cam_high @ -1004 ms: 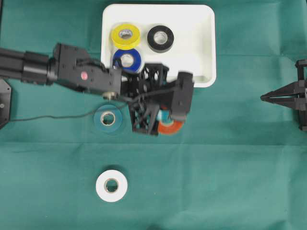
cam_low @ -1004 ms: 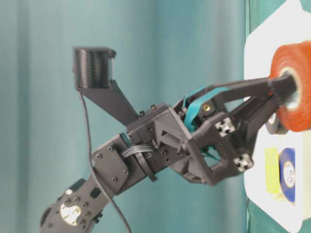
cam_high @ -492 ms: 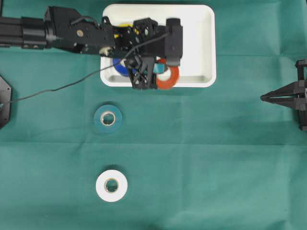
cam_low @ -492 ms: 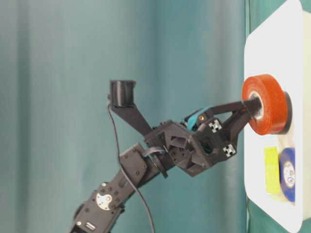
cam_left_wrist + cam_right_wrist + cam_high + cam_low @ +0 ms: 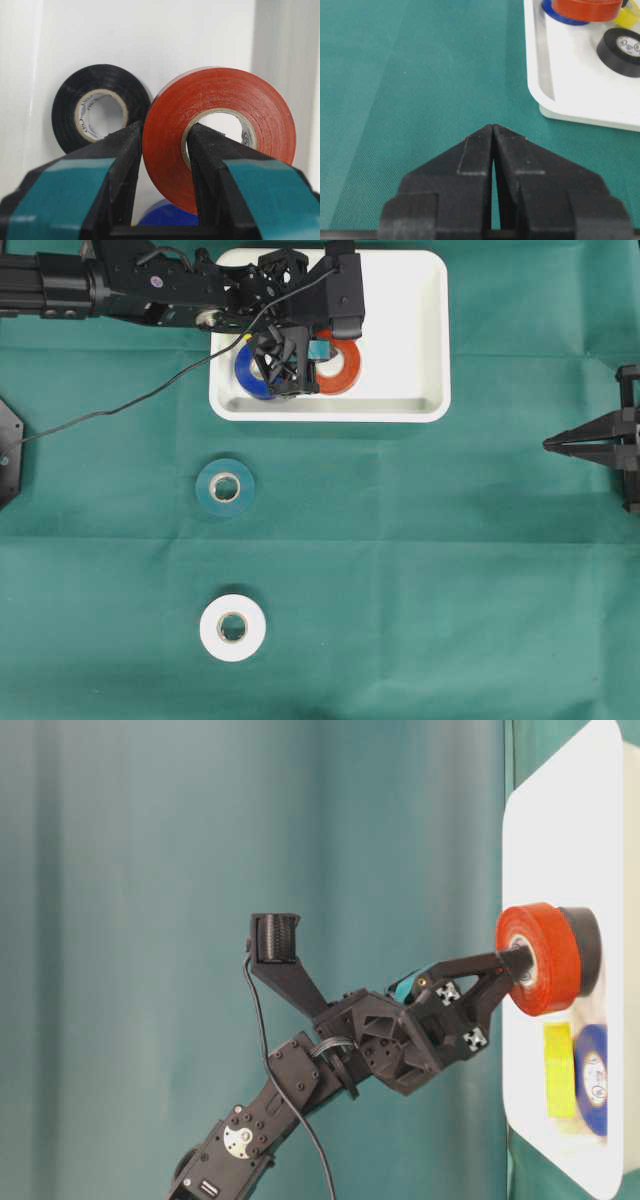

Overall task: Put the tape into the white case with the left arm.
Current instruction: 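Lift the red tape and carry it into the tray beside black, then open the left gripper, release the red tape, and withdraw left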

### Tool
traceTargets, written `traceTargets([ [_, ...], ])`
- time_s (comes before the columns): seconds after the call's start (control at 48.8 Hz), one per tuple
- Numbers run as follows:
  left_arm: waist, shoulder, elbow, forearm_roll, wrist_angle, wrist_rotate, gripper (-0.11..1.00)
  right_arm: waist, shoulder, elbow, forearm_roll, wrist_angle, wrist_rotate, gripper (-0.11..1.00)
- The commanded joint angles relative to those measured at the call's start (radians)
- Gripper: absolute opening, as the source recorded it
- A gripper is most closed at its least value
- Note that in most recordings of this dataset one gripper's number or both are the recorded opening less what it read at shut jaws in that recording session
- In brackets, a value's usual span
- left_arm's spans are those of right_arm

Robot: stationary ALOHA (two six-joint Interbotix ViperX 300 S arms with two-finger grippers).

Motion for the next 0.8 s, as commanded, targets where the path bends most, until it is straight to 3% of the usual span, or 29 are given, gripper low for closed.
traceTargets([
  [0.0,0.002,-0.017,-0.014,0.002,-0.012,0.002,0.26,-0.002,0.008,-0.012,0.000,-0.009,0.002,-0.09],
  [0.287,0.003,-0.003,-0.011,0.002,-0.012,-0.005,0.27,-0.002,0.008,-0.012,0.000,-0.009,0.002,-0.09],
  [0.328,0.003,-0.006,-0.011,0.002,-0.012,-0.003,0.34,-0.002,0.008,-0.012,0.000,-0.009,0.002,-0.09],
  [0.492,0.003,-0.011,-0.009,0.002,-0.012,-0.002,0.83,-0.002,0.008,-0.012,0.000,-0.009,0.002,-0.09],
  [0.553,0.002,-0.012,-0.006,0.002,-0.012,-0.002,0.95,-0.002,0.008,-0.012,0.000,-0.009,0.002,-0.09],
  [0.779,0.002,-0.035,0.011,0.002,-0.012,-0.005,0.97,-0.002,0.006,-0.012,0.000,-0.009,0.002,-0.09],
])
